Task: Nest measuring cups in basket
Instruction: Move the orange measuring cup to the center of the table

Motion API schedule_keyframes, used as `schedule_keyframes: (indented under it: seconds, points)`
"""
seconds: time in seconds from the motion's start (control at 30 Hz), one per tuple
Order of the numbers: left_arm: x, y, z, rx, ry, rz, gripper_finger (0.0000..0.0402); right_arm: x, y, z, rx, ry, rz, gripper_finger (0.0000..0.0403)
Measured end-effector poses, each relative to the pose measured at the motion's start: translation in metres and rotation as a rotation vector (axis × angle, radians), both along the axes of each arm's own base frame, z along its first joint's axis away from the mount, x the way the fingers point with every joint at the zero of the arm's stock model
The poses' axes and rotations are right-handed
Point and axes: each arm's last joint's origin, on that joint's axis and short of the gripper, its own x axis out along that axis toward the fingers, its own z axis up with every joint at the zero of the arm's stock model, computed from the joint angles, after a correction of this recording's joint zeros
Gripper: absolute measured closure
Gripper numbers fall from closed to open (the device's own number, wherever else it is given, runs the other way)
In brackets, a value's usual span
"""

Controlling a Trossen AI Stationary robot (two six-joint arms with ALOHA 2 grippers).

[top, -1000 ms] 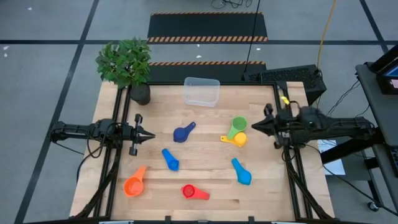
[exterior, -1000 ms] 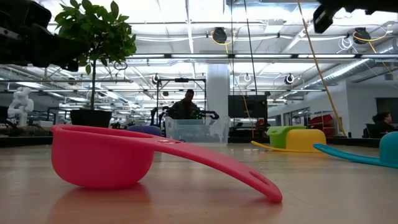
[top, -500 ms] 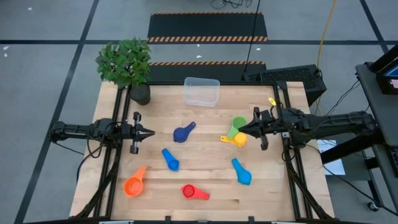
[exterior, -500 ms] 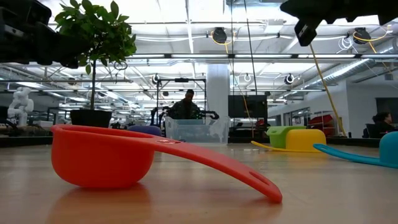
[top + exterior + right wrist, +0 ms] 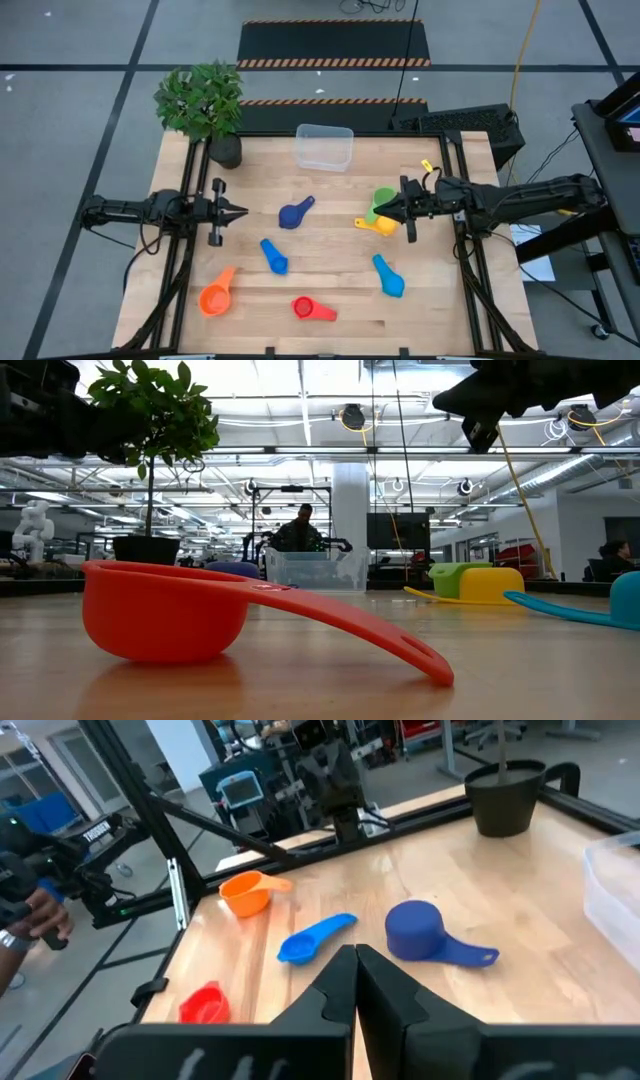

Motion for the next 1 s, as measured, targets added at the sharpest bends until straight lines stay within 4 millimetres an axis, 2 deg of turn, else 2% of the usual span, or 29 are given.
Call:
schedule_keyframes:
  seconds: [0.27,0.73,0.83,1.0]
  points:
    - [-0.001,0.0,0.007,-0.031,-0.069,-0.004,0.0369,0.006,0.008,-0.005,-0.01,0.018,-0.005,0.0403]
    - [-0.007,0.0,0.028,-0.148,-0.242,-0.024,0.0369,0.007,0.009,-0.002,-0.047,-0.013,0.007,0.0403]
    - [-0.007,0.0,0.038,-0.215,-0.22,-0.023,0.0369,0.008,0.009,-0.002,-0.051,-0.013,0.005,0.0403]
    - [0.001,-0.002,0.056,-0.337,-0.062,-0.004,0.0369,0.008,0.008,-0.002,-0.07,-0.013,-0.011,0.0403]
